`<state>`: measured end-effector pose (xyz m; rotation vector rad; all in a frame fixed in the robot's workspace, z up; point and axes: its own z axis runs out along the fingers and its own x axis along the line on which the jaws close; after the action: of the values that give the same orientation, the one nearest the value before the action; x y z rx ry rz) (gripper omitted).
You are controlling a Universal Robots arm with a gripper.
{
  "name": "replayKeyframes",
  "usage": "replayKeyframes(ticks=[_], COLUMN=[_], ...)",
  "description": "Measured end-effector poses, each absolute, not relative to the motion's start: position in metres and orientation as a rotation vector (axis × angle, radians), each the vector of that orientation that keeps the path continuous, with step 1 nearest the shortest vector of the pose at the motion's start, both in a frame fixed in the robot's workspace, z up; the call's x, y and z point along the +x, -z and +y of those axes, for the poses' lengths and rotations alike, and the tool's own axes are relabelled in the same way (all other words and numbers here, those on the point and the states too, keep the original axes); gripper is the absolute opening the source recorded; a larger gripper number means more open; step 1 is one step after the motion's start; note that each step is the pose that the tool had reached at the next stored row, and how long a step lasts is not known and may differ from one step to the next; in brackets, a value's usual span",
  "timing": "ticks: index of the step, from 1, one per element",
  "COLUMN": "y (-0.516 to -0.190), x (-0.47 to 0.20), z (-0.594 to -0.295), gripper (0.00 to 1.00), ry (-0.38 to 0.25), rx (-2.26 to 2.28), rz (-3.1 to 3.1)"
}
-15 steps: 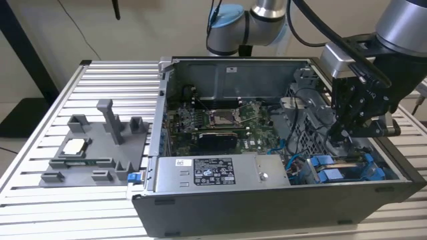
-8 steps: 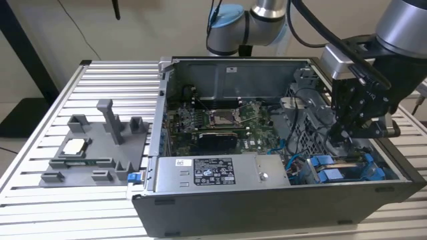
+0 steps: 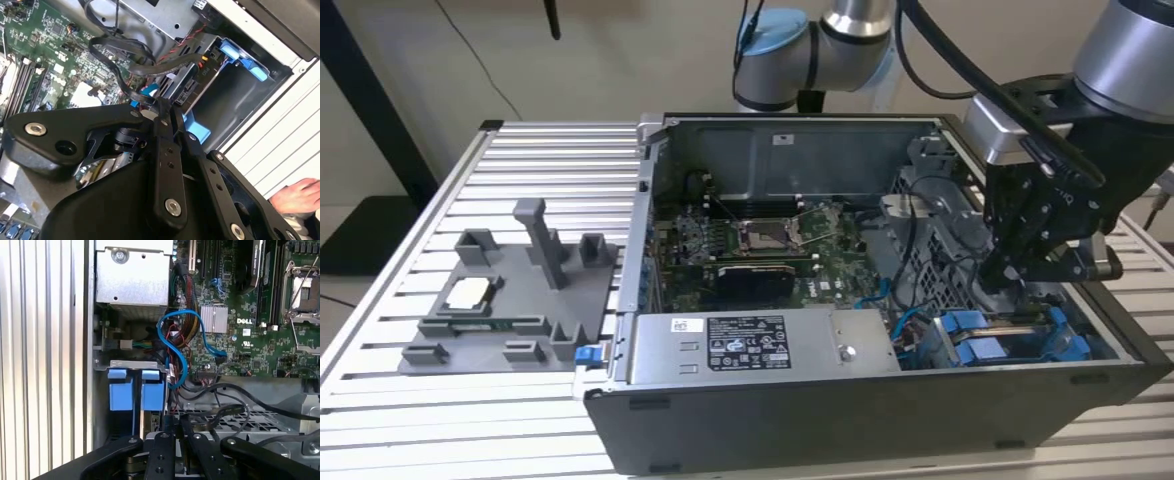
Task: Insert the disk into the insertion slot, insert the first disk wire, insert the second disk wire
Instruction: 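Insert the second disk wire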
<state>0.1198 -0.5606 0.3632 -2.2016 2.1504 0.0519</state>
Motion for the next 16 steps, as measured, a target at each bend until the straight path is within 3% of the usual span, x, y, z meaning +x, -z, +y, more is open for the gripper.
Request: replayKeyframes(ticks=[16], y=[-0.3589], x=[0.1230], z=[-0.5616], gripper=[0.16], ry=[-0.052], rx=[-2.202], rz=[2.150])
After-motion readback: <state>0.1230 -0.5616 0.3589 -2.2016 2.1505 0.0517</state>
